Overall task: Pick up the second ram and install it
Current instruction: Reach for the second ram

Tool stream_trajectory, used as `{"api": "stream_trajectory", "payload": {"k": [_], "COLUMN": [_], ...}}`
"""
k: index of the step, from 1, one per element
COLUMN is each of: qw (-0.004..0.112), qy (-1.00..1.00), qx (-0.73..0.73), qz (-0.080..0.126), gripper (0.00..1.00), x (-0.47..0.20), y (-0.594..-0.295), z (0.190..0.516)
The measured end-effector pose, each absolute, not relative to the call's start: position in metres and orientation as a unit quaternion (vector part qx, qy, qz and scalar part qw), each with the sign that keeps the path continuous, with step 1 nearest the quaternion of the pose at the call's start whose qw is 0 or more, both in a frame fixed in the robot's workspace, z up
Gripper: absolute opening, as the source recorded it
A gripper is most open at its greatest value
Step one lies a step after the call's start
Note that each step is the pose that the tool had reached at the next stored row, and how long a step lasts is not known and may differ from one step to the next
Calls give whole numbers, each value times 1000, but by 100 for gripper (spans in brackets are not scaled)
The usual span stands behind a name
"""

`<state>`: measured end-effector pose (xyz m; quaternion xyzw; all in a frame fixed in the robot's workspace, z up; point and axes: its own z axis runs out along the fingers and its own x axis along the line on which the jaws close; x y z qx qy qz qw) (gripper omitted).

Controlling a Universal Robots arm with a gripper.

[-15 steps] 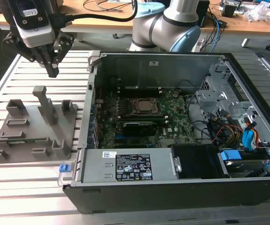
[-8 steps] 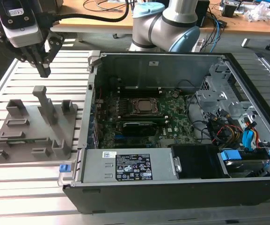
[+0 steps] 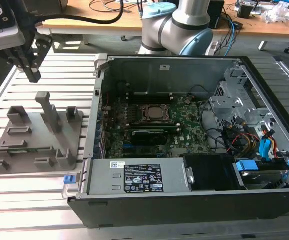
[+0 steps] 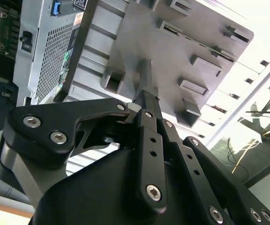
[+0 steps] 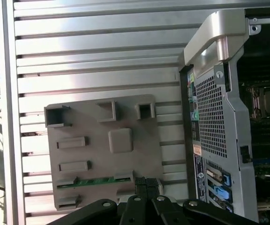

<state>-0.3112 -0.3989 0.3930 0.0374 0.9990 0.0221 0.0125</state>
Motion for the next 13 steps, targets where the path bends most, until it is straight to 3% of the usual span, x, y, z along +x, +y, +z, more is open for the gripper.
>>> {"api": "stream_trajectory", "payload": {"k": [8, 13], "qw": [12, 12], "qy": [999, 1000], "qx": [23, -22], "qz": [20, 7], "gripper": [11, 11], "x": [-336, -339], "y": [-399, -399], "z": [393, 393]}}
